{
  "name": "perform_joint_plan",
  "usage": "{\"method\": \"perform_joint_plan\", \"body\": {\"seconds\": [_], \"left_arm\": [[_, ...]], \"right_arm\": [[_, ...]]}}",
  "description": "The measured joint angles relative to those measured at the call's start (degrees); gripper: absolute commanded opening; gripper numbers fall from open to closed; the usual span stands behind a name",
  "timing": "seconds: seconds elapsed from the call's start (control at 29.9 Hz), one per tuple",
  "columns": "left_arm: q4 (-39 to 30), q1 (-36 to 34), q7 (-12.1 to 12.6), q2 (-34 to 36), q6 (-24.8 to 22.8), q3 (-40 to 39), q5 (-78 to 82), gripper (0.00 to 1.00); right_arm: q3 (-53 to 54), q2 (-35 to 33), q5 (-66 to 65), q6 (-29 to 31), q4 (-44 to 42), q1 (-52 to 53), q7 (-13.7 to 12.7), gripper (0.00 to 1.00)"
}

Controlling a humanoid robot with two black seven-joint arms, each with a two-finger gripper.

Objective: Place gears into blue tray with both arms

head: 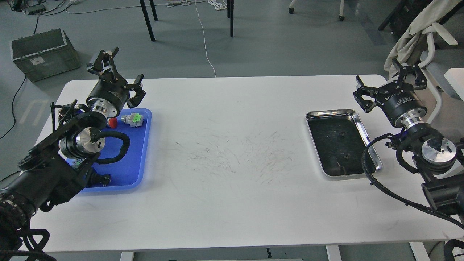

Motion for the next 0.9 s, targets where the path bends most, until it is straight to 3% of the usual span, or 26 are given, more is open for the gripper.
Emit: {"method": "perform_joint_plan", "body": {"seconds": [0.9], "left_arm": [[1.08, 0.22, -0.25, 1.99, -2.45, -2.15, 0.02, 0.98]], "right_arm": [[0.55, 0.55, -0.43, 0.6, -1.18, -0.45, -0.01, 0.99]]}}
